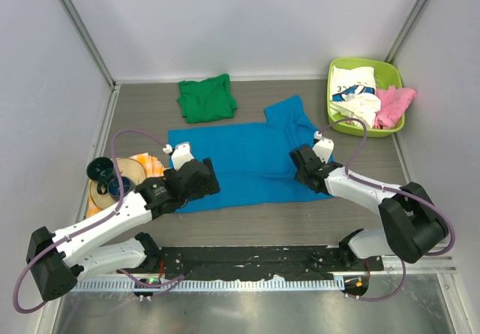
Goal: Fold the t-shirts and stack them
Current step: Fold the tshirt
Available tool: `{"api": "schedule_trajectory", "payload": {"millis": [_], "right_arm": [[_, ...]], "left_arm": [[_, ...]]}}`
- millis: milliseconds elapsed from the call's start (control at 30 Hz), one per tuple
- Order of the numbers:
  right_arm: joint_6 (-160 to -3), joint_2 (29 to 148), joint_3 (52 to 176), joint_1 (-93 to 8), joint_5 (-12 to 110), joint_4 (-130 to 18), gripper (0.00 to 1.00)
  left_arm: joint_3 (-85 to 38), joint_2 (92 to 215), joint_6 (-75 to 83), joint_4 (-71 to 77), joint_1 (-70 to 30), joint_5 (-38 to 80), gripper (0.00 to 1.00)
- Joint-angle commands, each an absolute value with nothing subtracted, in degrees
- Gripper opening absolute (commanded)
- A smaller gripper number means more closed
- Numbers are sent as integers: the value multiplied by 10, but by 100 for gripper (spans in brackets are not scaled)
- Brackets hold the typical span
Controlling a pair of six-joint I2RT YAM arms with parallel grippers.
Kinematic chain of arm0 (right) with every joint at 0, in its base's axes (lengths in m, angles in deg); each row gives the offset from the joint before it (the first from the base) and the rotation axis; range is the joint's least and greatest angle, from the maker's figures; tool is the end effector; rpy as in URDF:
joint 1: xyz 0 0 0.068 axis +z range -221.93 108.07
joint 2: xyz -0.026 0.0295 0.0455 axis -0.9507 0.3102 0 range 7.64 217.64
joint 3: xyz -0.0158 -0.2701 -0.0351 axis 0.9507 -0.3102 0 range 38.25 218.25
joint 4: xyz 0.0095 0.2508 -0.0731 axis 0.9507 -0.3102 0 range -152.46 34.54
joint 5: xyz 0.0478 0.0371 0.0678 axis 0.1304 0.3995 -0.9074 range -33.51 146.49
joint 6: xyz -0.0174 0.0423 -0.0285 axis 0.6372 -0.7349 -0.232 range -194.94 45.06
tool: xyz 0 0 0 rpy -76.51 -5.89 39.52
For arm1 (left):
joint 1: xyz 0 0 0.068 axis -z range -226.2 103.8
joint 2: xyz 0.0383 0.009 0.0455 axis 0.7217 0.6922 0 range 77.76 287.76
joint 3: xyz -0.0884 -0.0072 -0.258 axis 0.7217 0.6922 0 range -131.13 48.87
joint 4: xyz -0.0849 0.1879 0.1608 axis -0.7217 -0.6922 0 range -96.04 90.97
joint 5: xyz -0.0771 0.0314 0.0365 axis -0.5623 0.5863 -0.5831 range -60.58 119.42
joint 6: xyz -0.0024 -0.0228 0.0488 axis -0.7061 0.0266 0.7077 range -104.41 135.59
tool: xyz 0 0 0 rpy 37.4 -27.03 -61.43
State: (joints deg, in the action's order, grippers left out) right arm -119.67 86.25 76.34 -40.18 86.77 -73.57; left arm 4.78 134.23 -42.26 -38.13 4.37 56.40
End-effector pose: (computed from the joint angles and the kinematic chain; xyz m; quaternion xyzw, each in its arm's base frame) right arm 0.2199 0.1150 0.1694 0.1752 0.9154 -0.0360 0.3607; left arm 0.1346 -0.1383 0.2570 -0.1351 0.9112 -0.1314 0.3663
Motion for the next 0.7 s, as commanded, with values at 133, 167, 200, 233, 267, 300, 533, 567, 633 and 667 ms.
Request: {"api": "schedule_trajectory", "payload": {"millis": [133, 167, 200, 233, 267, 300, 533, 567, 633, 667], "right_arm": [[-1201, 837, 755, -404, 880, -727, 39], [-1202, 843, 756, -405, 881, -726, 35], [-1203, 846, 757, -404, 880, -722, 33], [-1202, 850, 759, -404, 878, -719, 31], [-1204, 853, 760, -404, 877, -716, 29], [-1203, 862, 761, -404, 874, -709, 27], [-1204, 893, 777, -404, 865, -692, 17], [-1203, 895, 779, -404, 865, -690, 13], [-1202, 902, 783, -404, 866, -688, 7], [-1202, 903, 786, -404, 866, -688, 1]], "left_arm": [[45, 1363, -415, -343, 45, 570, 100], [45, 1363, -415, -342, 46, 568, 100], [45, 1365, -415, -342, 45, 568, 100], [44, 1366, -415, -344, 45, 569, 100], [45, 1366, -415, -344, 45, 571, 100], [45, 1366, -415, -345, 45, 571, 100], [46, 1360, -415, -353, 45, 578, 100], [46, 1359, -415, -354, 45, 578, 100], [46, 1358, -415, -356, 45, 580, 100], [47, 1358, -415, -357, 45, 581, 100]]}}
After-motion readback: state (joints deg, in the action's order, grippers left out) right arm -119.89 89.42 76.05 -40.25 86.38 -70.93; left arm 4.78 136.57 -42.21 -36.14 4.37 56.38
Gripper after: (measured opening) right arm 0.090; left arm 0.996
